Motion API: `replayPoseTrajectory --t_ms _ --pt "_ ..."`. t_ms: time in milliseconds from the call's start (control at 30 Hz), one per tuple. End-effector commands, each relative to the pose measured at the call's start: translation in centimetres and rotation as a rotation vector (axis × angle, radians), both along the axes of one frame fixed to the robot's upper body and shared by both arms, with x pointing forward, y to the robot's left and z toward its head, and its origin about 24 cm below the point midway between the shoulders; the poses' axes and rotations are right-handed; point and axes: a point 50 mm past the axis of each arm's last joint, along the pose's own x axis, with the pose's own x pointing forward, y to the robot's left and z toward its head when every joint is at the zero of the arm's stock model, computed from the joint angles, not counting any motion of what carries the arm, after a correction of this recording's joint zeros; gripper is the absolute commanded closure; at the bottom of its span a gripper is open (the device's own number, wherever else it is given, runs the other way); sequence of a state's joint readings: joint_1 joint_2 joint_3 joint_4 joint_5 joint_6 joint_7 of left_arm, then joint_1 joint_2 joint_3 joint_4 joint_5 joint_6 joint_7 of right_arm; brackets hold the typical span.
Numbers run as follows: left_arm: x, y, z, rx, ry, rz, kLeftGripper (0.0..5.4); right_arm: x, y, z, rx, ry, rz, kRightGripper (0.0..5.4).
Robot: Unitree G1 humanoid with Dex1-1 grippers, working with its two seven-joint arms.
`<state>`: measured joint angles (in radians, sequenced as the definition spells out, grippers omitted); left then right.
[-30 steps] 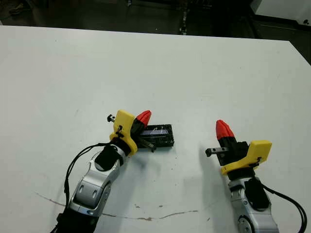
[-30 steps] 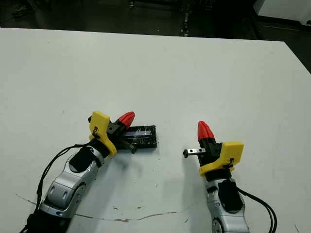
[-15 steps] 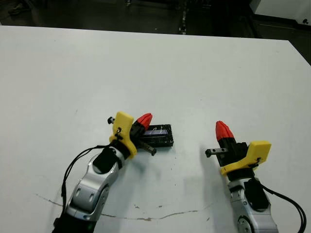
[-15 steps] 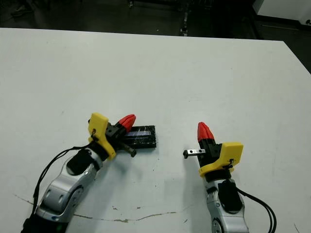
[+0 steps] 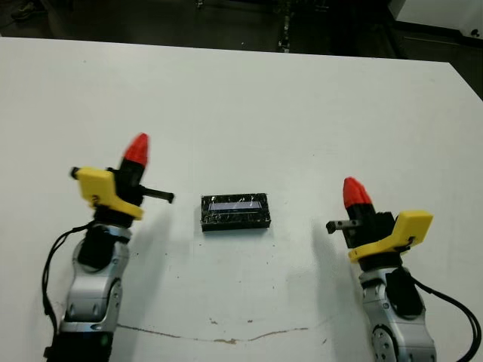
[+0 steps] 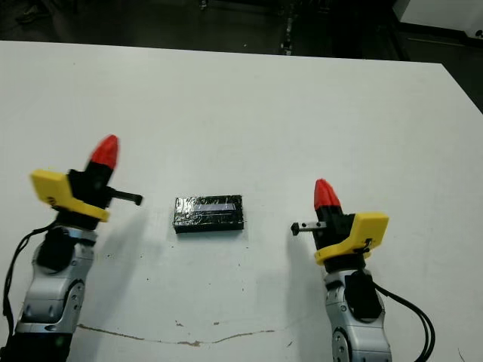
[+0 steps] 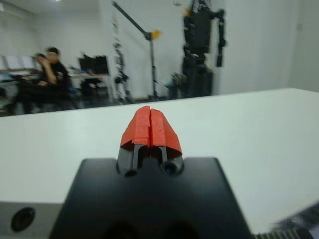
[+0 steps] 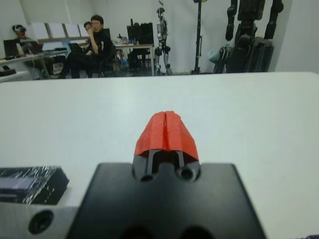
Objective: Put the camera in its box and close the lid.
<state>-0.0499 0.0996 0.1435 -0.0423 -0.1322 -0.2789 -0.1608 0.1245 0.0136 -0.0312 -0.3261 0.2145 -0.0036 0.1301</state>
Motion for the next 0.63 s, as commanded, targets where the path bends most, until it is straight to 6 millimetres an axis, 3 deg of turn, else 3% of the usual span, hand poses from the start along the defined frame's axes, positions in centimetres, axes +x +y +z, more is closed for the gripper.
replayPoseTrajectory --t_ms 33,200,633 --pt "-0.8 1.6 -1.4 -0.001 0.032 0.078 5.39 0.2 -0.5 0.4 -0.005 -0.023 -0.038 5.40" --pt "-1.2 2.2 -2.3 -0.019 0.051 0.122 5.39 0.5 -0.7 0.8 0.006 -0.032 -0.049 5.40" --pt "-1.1 1.3 -3.4 -0.050 0.077 0.114 5.39 0.6 -0.3 0.9 -0.016 -0.036 -0.037 5.40"
